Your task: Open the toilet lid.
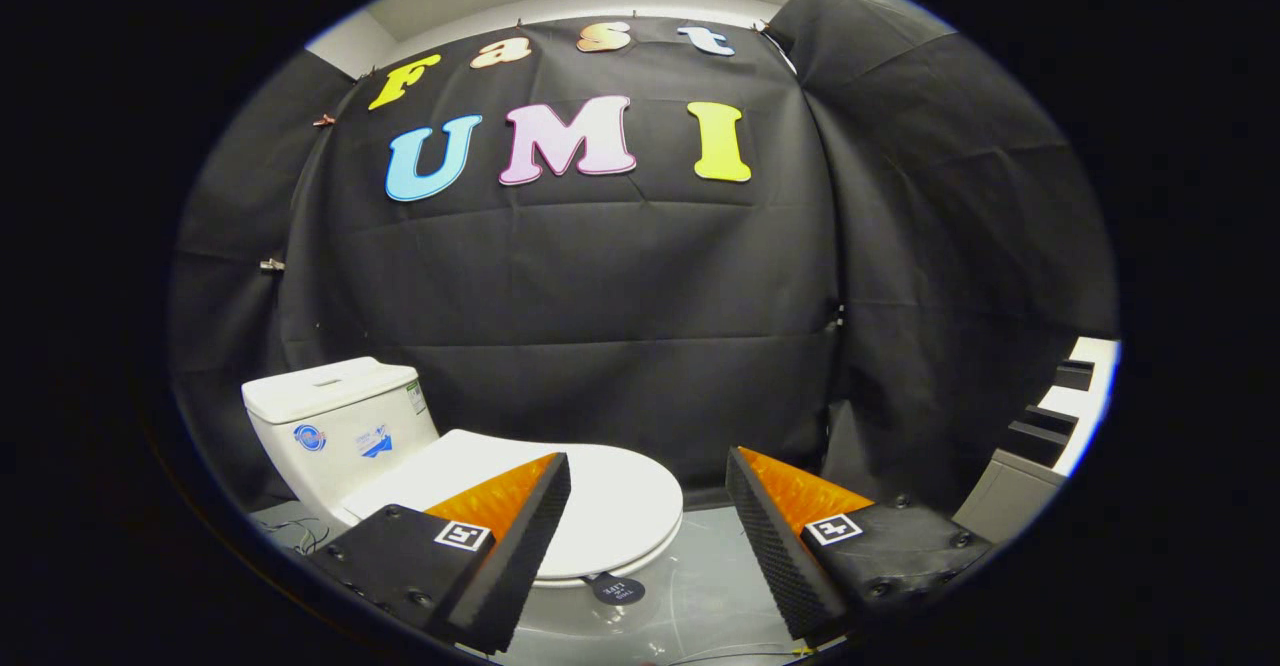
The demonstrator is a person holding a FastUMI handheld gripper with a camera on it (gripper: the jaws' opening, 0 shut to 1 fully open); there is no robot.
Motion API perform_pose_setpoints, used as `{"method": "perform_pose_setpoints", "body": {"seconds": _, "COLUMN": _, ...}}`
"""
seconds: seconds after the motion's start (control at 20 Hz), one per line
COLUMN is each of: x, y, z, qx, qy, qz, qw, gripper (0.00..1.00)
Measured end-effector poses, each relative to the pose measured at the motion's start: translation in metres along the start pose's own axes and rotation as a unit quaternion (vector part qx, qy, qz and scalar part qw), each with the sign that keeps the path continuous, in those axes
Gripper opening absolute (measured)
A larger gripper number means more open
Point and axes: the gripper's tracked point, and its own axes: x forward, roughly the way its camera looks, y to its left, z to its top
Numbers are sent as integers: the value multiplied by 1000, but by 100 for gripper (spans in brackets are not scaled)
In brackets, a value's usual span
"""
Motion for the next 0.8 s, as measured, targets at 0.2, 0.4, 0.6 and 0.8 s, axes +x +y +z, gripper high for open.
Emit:
{"method": "perform_pose_setpoints", "body": {"seconds": 0.2, "x": 0, "y": -1, "z": -2, "qx": -2, "qy": 3, "qz": -1, "qw": 1000, "gripper": 98}}
{"method": "perform_pose_setpoints", "body": {"seconds": 0.4, "x": 1, "y": -3, "z": -7, "qx": 0, "qy": 10, "qz": -2, "qw": 1000, "gripper": 98}}
{"method": "perform_pose_setpoints", "body": {"seconds": 0.6, "x": 3, "y": -3, "z": -20, "qx": 13, "qy": 31, "qz": 0, "qw": 999, "gripper": 98}}
{"method": "perform_pose_setpoints", "body": {"seconds": 0.8, "x": 10, "y": -2, "z": -42, "qx": 69, "qy": 78, "qz": 7, "qw": 995, "gripper": 98}}
